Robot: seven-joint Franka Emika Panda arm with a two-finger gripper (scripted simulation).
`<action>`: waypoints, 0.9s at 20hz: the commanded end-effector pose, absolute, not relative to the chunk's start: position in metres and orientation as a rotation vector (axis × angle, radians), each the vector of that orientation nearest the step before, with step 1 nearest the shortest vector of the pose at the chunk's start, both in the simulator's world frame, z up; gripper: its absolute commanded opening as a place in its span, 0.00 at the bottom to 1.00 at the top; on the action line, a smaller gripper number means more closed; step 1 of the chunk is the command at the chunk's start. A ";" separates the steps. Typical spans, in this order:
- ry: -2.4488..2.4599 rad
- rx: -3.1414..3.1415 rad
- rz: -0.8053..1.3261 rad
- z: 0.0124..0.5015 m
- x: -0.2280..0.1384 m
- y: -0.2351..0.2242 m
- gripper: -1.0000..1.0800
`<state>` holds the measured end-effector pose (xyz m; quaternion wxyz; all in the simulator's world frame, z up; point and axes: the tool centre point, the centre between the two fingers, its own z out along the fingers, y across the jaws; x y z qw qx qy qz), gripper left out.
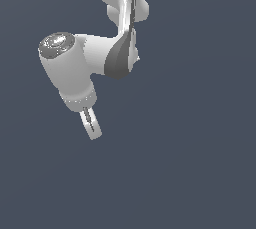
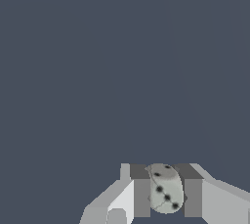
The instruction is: Pick up the object and move it to a goal position.
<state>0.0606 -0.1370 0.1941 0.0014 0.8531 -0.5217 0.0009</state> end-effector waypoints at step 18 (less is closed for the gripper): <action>-1.636 2.681 0.000 0.257 0.121 -0.176 0.00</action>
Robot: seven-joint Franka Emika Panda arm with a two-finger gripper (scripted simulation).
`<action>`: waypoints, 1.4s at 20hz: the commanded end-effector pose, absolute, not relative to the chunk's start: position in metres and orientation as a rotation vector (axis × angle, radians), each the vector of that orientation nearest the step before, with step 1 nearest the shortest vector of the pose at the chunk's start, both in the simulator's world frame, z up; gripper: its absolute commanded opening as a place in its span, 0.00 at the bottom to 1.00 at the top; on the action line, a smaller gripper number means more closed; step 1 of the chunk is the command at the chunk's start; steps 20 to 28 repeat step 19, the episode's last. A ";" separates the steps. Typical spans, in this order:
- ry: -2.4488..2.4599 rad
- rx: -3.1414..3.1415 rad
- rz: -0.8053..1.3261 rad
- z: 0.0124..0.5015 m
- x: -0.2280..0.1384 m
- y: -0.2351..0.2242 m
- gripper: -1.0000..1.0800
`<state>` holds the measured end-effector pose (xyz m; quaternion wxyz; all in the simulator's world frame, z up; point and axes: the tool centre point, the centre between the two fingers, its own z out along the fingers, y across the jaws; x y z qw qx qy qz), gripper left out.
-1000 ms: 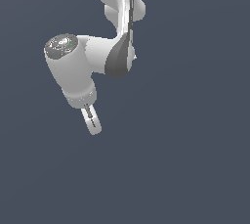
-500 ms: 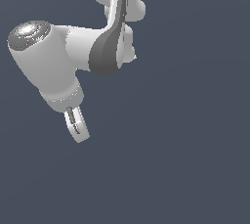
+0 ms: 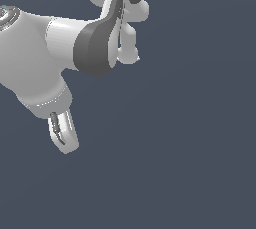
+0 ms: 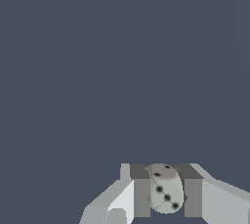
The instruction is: Pick up the object and move it to a goal position.
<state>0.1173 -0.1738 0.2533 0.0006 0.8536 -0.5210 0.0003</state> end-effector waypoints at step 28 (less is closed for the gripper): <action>-1.637 2.682 0.000 0.273 0.138 -0.187 0.00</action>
